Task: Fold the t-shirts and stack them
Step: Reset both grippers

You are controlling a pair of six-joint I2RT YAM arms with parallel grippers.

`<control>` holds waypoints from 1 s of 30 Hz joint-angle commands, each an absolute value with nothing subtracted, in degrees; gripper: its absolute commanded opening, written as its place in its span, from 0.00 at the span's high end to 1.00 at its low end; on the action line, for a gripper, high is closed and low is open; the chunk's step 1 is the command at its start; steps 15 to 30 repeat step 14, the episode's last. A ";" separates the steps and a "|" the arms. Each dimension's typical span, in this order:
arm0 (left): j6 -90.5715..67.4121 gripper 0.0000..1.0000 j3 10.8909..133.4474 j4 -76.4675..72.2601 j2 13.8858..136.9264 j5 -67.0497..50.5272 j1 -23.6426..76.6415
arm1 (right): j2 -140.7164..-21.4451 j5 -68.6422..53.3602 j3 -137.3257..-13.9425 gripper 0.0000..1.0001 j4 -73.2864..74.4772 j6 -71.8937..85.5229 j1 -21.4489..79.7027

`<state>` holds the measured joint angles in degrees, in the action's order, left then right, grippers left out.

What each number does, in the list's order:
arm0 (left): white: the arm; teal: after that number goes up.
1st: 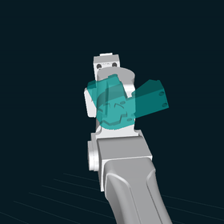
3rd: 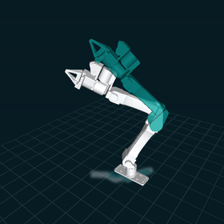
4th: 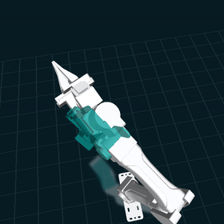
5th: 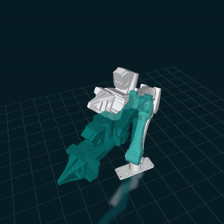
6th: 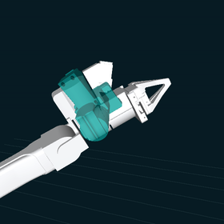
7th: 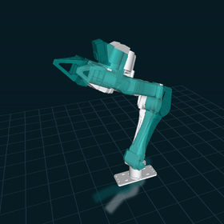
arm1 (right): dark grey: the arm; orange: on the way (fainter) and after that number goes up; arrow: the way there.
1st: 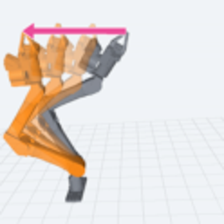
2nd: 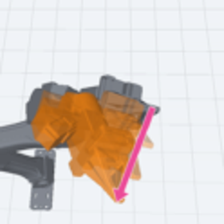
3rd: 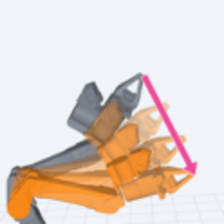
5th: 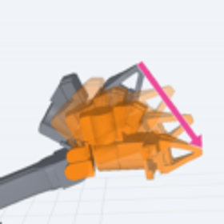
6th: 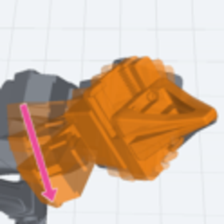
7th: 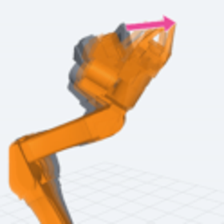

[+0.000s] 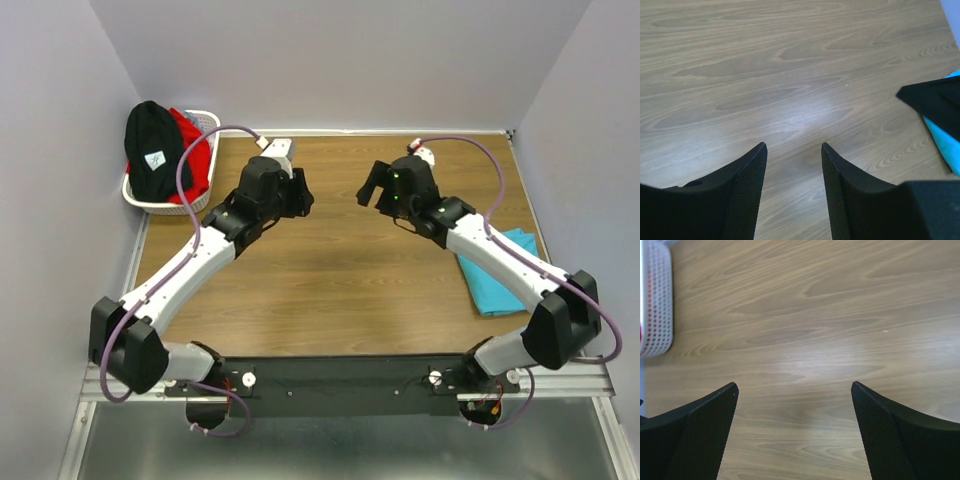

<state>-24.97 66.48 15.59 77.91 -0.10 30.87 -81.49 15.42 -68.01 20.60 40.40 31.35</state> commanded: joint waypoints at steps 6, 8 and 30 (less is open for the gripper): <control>-22.33 0.44 59.86 15.29 68.73 9.66 30.85 | -80.78 12.30 -65.21 0.00 10.19 34.29 34.37; -22.06 0.44 59.68 14.94 68.64 9.84 30.67 | -80.33 12.65 -65.13 0.00 10.20 32.96 34.45; -21.88 0.43 61.60 13.80 70.13 9.49 30.41 | -78.40 14.23 -63.46 0.00 10.02 31.29 34.37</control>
